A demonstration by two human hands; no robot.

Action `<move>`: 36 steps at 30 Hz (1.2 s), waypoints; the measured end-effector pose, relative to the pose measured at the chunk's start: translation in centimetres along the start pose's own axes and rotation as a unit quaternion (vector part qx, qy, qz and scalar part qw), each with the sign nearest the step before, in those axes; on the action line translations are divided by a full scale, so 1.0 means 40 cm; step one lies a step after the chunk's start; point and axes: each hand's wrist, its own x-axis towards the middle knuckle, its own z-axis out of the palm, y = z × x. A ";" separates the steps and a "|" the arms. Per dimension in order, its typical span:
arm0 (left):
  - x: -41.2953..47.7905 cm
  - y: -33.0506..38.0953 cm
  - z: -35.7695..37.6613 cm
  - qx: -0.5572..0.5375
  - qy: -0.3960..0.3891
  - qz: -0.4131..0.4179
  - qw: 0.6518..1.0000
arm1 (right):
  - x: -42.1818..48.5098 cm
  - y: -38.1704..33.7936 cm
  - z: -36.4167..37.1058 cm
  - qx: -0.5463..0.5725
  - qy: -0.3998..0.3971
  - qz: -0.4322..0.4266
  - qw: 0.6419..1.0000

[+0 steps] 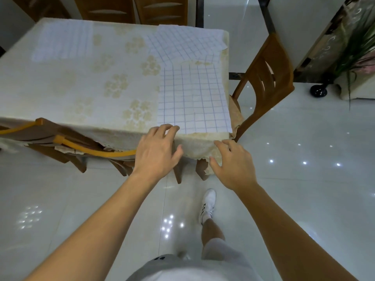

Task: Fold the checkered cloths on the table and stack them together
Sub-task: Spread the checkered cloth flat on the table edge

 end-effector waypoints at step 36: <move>0.449 -0.173 0.486 -0.100 -0.223 0.182 0.952 | 0.505 0.226 0.365 -0.031 -0.109 -0.208 0.971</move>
